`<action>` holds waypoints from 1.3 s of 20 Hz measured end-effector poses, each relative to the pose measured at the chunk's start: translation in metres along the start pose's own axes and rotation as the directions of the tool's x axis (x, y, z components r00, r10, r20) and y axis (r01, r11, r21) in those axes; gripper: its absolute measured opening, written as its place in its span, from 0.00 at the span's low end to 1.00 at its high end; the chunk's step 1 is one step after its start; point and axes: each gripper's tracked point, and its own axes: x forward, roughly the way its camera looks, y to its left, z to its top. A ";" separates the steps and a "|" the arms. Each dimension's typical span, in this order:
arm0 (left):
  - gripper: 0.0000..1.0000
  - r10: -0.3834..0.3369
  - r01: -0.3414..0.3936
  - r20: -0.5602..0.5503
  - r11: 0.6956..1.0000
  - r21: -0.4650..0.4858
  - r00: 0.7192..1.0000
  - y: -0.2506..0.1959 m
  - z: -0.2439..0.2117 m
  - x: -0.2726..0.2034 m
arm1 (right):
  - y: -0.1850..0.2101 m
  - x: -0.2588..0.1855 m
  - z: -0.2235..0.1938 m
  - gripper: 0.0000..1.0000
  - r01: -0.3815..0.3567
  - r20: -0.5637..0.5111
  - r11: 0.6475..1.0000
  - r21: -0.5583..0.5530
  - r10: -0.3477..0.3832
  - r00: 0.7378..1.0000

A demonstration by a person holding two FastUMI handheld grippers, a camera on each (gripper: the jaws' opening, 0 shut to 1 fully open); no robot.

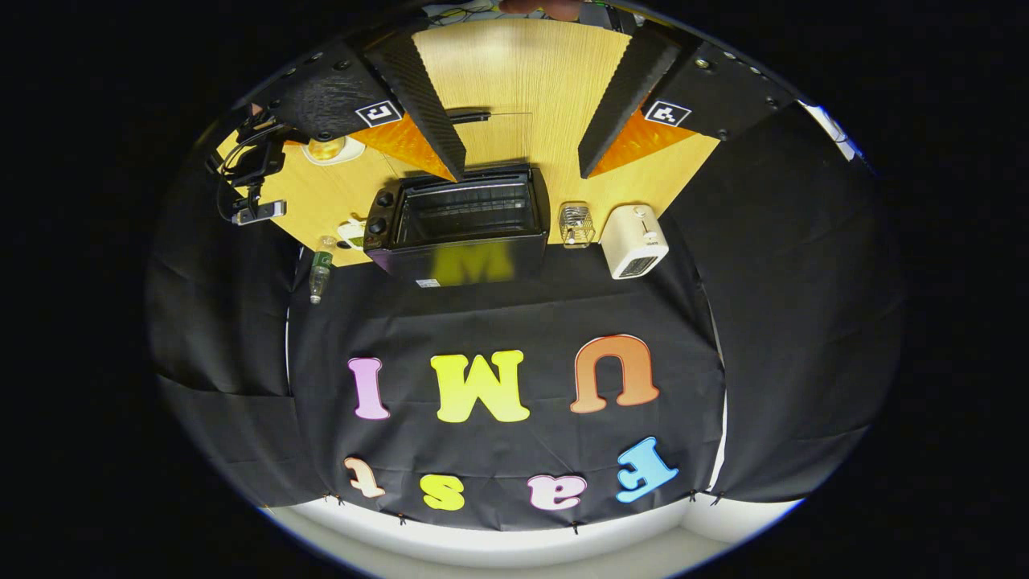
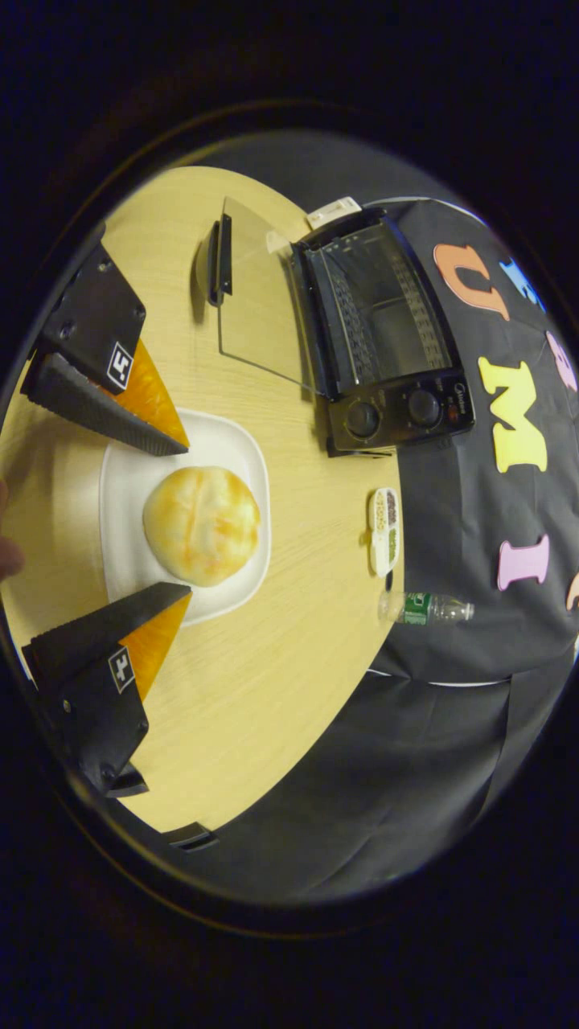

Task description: Open the electric oven with the left hand, put the food in, and close the electric oven.

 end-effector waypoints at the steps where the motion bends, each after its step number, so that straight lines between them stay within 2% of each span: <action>1: 0.94 -0.001 0.001 -0.002 1.000 0.003 1.000 -0.001 -0.001 0.000 | 0.000 0.000 0.001 0.98 0.005 0.009 1.000 0.002 -0.005 1.000; 3: 0.94 -0.007 0.007 -0.002 1.000 0.004 1.000 -0.002 -0.001 -0.001 | 0.001 0.002 0.002 0.97 0.008 0.011 1.000 -0.002 -0.008 1.000; 4: 0.85 -0.008 0.008 -0.002 1.000 0.005 1.000 -0.002 -0.001 -0.001 | 0.002 0.003 0.003 0.96 0.006 0.009 1.000 -0.008 -0.006 1.000; 5: 0.94 -0.008 0.008 -0.002 1.000 0.005 1.000 -0.002 -0.001 -0.002 | 0.001 0.003 0.003 0.92 0.007 0.011 1.000 -0.014 -0.007 1.000; 7: 0.94 -0.011 0.011 -0.003 1.000 0.002 1.000 -0.003 -0.002 -0.002 | 0.003 0.004 0.003 0.80 0.002 0.010 1.000 -0.018 -0.002 1.000; 8: 0.85 -0.012 0.012 -0.005 1.000 0.000 1.000 -0.002 -0.002 -0.002 | 0.004 0.004 0.002 0.80 -0.003 0.008 1.000 -0.019 0.003 1.000; 9: 0.94 -0.013 0.013 -0.007 1.000 -0.004 1.000 -0.002 -0.003 -0.002 | 0.005 0.004 0.003 0.75 -0.006 0.009 1.000 -0.016 0.006 1.000; 15: 0.94 -0.016 0.016 -0.004 1.000 -0.012 1.000 -0.001 -0.003 -0.004 | -0.001 -0.006 0.008 0.53 -0.011 0.023 1.000 0.023 0.011 1.000; 21: 0.94 -0.019 0.020 0.009 0.999 -0.040 1.000 0.001 -0.001 -0.007 | 0.006 -0.041 0.028 0.49 -0.048 0.047 0.991 0.128 0.042 0.998; 24: 0.94 -0.016 0.017 0.013 0.999 -0.052 1.000 0.007 -0.005 -0.011 | 0.028 -0.061 0.036 0.48 -0.097 0.059 0.980 0.175 0.088 0.994; 26: 0.94 -0.011 0.012 0.007 0.998 -0.067 1.000 0.012 -0.009 -0.014 | 0.054 -0.073 0.042 0.49 -0.155 0.064 0.963 0.220 0.145 0.987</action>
